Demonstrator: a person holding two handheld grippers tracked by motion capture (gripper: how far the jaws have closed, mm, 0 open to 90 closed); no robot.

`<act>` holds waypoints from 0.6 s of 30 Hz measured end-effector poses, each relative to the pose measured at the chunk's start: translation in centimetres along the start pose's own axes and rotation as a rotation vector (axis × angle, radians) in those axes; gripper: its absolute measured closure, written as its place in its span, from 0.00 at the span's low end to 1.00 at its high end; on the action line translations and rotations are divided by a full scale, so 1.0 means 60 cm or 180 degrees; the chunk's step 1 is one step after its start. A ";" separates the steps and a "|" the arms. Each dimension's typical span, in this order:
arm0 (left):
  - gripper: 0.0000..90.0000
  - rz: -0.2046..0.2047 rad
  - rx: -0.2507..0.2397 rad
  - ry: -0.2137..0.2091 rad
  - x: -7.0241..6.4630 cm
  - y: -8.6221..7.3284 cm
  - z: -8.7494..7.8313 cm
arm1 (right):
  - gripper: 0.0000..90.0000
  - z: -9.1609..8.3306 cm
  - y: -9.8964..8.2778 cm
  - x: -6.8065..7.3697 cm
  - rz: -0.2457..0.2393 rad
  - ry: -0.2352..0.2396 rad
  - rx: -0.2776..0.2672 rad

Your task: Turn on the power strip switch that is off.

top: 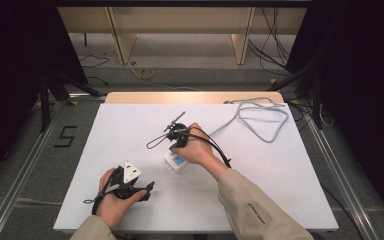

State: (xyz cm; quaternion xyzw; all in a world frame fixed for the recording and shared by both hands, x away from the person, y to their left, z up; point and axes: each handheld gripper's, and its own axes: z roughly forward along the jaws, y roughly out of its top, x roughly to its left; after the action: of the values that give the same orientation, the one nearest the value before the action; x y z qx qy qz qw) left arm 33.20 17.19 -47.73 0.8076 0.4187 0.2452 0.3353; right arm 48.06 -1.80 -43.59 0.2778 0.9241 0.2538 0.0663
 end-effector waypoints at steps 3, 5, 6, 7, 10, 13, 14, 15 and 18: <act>0.21 -0.0009 -0.0008 0.0001 -0.001 0.000 0.000 | 0.97 -0.005 -0.004 -0.002 0.0000 0.0016 0.0001; 0.21 -0.0004 -0.0001 0.0001 0.000 0.000 0.000 | 0.96 -0.008 -0.008 -0.004 -0.0005 0.0027 -0.0015; 0.21 -0.0006 -0.0004 0.0003 0.000 0.000 0.000 | 0.95 -0.010 -0.010 -0.005 -0.0008 0.0027 -0.0017; 0.21 -0.0005 0.0000 0.0002 0.000 0.000 0.000 | 0.95 -0.013 -0.012 -0.005 -0.0002 0.0029 -0.0020; 0.21 0.0004 0.0004 0.0002 0.000 0.000 0.000 | 0.93 -0.021 -0.018 -0.008 0.0004 0.0023 -0.0054; 0.22 -0.0003 -0.0002 0.0005 0.000 0.000 0.000 | 0.91 -0.033 -0.026 -0.012 0.0028 0.0039 -0.0106; 0.22 -0.0002 0.0001 0.0007 0.000 0.000 0.000 | 0.90 -0.036 -0.028 -0.013 0.0029 0.0047 -0.0108; 0.22 0.0000 0.0002 0.0011 0.000 -0.001 0.000 | 0.89 -0.039 -0.031 -0.014 0.0037 0.0047 -0.0117; 0.22 0.0007 0.0012 0.0018 -0.001 -0.001 0.000 | 0.87 -0.050 -0.041 -0.018 0.0041 0.0045 -0.0150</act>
State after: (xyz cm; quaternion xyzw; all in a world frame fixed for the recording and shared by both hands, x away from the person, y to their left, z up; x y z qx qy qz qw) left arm 33.18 17.18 -47.77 0.8080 0.4192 0.2471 0.3323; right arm 47.00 -5.48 -42.26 0.2804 0.9165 0.2778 0.0647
